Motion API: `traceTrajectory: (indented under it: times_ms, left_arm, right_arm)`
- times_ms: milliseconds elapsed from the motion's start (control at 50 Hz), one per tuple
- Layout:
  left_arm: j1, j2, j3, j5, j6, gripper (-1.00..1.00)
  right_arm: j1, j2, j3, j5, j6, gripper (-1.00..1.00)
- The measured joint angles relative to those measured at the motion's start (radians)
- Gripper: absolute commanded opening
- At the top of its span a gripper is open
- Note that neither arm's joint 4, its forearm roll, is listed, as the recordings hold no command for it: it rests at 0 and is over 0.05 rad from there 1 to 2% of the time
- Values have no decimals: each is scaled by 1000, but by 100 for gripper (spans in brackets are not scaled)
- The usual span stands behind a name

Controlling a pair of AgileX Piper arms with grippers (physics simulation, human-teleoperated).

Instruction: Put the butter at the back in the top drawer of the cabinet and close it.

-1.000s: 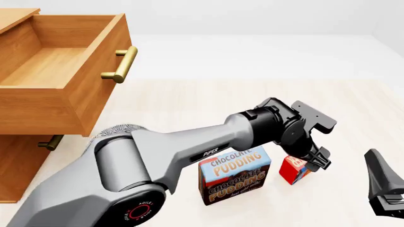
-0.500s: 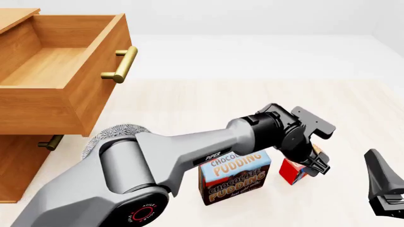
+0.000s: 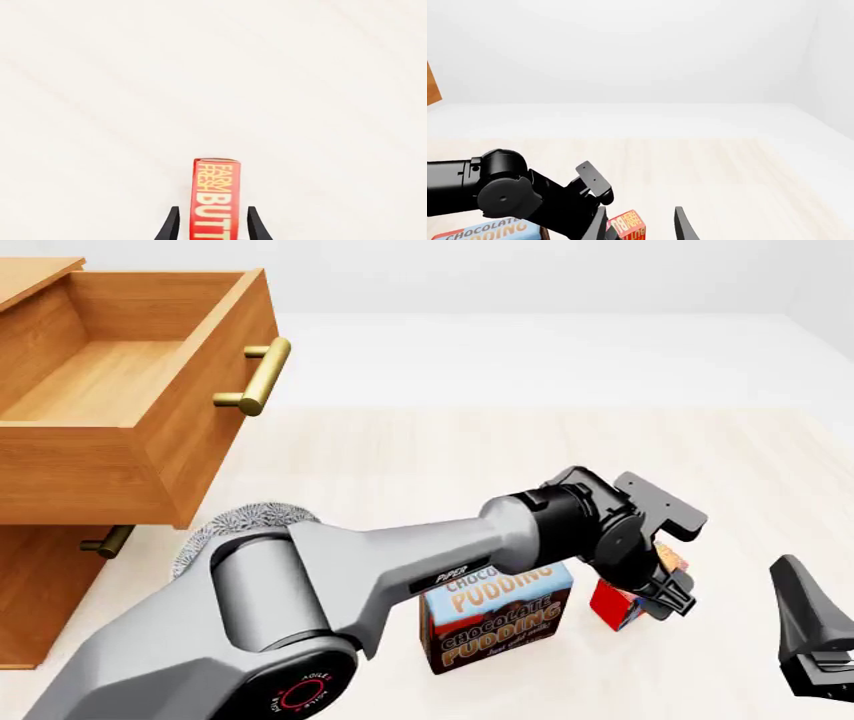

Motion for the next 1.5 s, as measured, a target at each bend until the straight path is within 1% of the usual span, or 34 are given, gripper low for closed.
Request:
traceTrajectory:
  times_ms: [560, 580, 1040, 1220, 1360, 1500]
  left_arm:
    - [-9, 6, 28, -19, -12, 100]
    - [-9, 7, 29, -20, -12, -100]
    - [-6, -4, 50, -32, -25, -100]
    - [-4, -22, 88, -60, -22, -100]
    - [2, -29, 57, -51, -11, -100]
    - [-2, -67, 79, -72, -4, -100]
  right_arm:
    - [0, 0, 0, 0, 0, 100]
    - [0, 0, 0, 0, 0, 100]
    - [0, 0, 0, 0, 0, 100]
    - [0, 0, 0, 0, 0, 100]
    - [0, 0, 0, 0, 0, 100]
    - [0, 0, 0, 0, 0, 100]
